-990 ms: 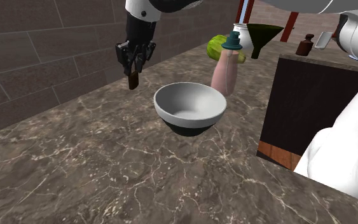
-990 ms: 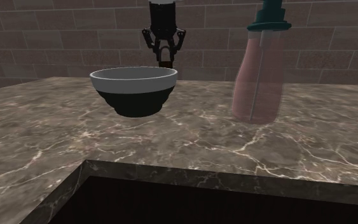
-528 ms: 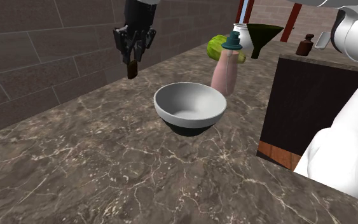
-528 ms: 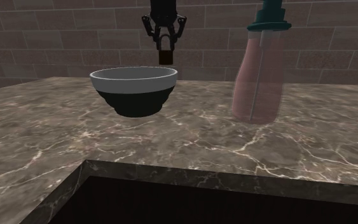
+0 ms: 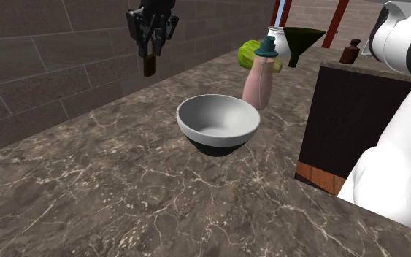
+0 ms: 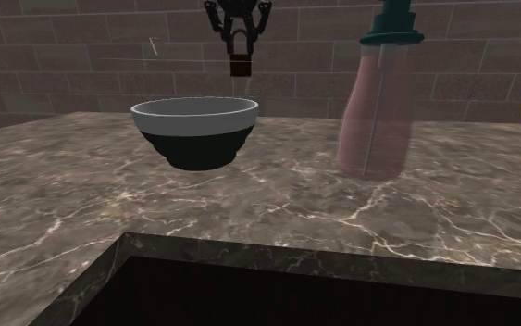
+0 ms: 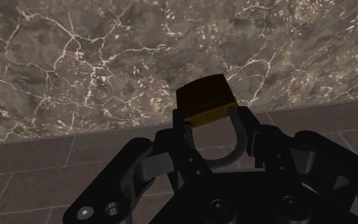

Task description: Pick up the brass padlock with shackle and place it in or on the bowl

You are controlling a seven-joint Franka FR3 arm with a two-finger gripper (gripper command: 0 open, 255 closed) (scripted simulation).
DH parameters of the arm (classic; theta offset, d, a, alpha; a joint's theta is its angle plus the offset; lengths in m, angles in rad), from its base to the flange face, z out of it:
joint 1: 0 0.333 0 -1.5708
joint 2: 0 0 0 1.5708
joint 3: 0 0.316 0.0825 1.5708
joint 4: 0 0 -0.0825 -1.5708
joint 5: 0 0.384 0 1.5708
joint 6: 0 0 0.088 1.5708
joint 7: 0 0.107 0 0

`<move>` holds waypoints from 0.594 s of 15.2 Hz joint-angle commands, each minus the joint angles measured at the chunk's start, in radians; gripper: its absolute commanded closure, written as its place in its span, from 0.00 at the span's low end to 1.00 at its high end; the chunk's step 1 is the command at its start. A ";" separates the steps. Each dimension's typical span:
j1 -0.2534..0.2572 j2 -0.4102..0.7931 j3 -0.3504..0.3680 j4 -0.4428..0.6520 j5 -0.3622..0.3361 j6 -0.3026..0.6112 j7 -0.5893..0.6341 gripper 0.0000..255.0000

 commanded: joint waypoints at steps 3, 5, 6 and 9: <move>0.010 0.041 0.006 0.112 -0.018 -0.074 0.008 1.00; 0.017 0.064 0.009 0.171 -0.028 -0.112 0.012 1.00; 0.018 0.068 0.009 0.181 -0.030 -0.118 0.013 1.00; -0.004 -0.082 0.002 0.005 0.027 -0.082 0.002 1.00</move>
